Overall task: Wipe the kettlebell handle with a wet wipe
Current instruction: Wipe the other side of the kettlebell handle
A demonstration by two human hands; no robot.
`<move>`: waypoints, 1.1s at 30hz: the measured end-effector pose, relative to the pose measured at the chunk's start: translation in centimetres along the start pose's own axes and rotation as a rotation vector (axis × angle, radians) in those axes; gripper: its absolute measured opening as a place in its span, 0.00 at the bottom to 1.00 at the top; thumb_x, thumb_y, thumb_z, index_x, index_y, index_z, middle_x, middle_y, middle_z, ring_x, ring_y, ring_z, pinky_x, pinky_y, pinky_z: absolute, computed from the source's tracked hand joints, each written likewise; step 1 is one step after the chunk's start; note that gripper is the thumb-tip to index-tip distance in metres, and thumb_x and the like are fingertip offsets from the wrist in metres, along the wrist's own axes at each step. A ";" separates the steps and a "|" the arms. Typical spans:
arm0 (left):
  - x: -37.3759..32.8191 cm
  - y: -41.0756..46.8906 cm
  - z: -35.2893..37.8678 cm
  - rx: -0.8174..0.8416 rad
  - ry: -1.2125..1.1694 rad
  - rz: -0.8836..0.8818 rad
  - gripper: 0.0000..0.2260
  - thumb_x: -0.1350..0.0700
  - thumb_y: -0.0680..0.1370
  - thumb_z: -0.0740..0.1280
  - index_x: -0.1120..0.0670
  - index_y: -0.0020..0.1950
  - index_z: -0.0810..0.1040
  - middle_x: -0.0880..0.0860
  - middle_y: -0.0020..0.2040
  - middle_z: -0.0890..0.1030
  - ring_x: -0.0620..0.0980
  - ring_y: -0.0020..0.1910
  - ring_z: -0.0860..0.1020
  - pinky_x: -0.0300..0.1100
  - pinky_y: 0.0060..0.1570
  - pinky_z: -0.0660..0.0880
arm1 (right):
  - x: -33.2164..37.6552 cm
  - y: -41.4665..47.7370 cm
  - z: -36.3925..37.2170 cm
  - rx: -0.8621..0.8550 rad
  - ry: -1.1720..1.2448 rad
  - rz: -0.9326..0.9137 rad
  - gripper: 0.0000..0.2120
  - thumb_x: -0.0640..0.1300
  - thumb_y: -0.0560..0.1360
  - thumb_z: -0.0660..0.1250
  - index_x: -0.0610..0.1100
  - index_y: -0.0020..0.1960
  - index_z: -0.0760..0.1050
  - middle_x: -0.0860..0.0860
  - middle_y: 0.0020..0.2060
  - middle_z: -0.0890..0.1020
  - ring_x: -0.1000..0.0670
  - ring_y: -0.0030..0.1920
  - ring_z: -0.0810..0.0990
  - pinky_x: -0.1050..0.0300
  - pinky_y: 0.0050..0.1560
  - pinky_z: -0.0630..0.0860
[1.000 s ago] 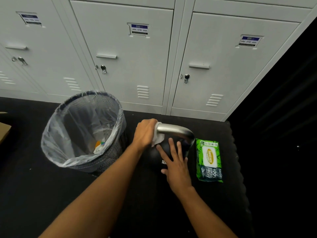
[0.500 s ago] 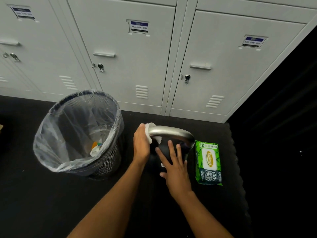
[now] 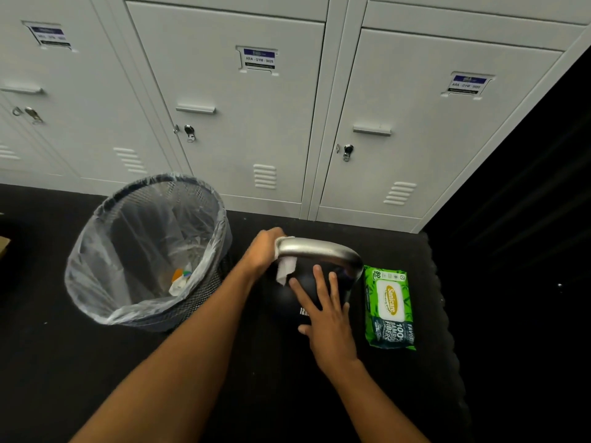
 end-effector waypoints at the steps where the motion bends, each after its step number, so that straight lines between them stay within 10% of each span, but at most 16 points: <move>1: -1.0 0.0 0.0 0.066 0.078 0.017 0.13 0.59 0.80 0.57 0.56 0.35 0.73 0.55 0.34 0.70 0.49 0.35 0.67 0.46 0.39 0.64 | 0.0 0.0 0.0 0.002 -0.003 0.002 0.52 0.44 0.76 0.71 0.71 0.74 0.32 0.57 0.75 0.24 0.45 0.75 0.23 0.28 0.75 0.50; 9: -0.6 -5.8 2.7 -0.221 0.490 0.553 0.19 0.47 0.85 0.48 0.51 0.60 0.76 0.48 0.54 0.76 0.48 0.54 0.73 0.46 0.58 0.70 | 0.4 -0.5 -0.7 0.014 0.005 0.007 0.52 0.45 0.77 0.70 0.71 0.70 0.27 0.56 0.75 0.24 0.45 0.74 0.22 0.29 0.75 0.47; 12: 1.0 -7.2 2.8 -0.210 0.555 0.537 0.20 0.44 0.86 0.47 0.42 0.78 0.63 0.45 0.75 0.66 0.46 0.77 0.60 0.53 0.77 0.51 | 0.4 -0.6 -0.8 0.010 0.025 0.007 0.53 0.44 0.77 0.70 0.73 0.68 0.27 0.57 0.75 0.25 0.46 0.75 0.22 0.29 0.76 0.47; 16: 1.2 -7.5 3.0 -0.124 0.894 0.611 0.25 0.41 0.84 0.41 0.39 0.82 0.47 0.46 0.83 0.53 0.50 0.82 0.44 0.60 0.79 0.38 | 0.4 -0.5 -1.0 0.013 0.032 0.004 0.49 0.44 0.77 0.69 0.70 0.72 0.32 0.58 0.74 0.24 0.46 0.74 0.22 0.30 0.75 0.45; 23: -5.4 -5.4 7.1 0.138 1.135 0.642 0.22 0.43 0.86 0.45 0.46 0.69 0.73 0.52 0.62 0.80 0.55 0.66 0.75 0.61 0.77 0.54 | 0.3 -0.3 -0.4 0.024 0.065 0.021 0.37 0.45 0.77 0.70 0.60 0.78 0.55 0.53 0.81 0.43 0.45 0.77 0.28 0.29 0.76 0.49; 28: -6.2 -3.6 6.1 0.163 1.137 0.611 0.25 0.41 0.85 0.43 0.46 0.61 0.78 0.53 0.49 0.84 0.54 0.53 0.81 0.55 0.66 0.65 | 0.3 -0.5 -0.6 0.049 0.021 0.019 0.44 0.46 0.78 0.68 0.67 0.77 0.39 0.53 0.79 0.32 0.45 0.76 0.25 0.30 0.76 0.48; 33: -1.7 -4.0 1.0 -0.034 0.548 0.519 0.19 0.39 0.83 0.47 0.44 0.47 0.75 0.47 0.43 0.78 0.48 0.45 0.76 0.53 0.56 0.72 | 0.5 -0.3 -0.7 0.009 0.018 0.005 0.52 0.43 0.77 0.70 0.73 0.73 0.31 0.58 0.75 0.24 0.46 0.75 0.23 0.29 0.74 0.48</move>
Point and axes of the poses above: each hand's wrist, its own y-axis towards the middle knuckle, its own z-axis out of the palm, x = y × z, the point moved 4 cm from there along y, towards the middle knuckle
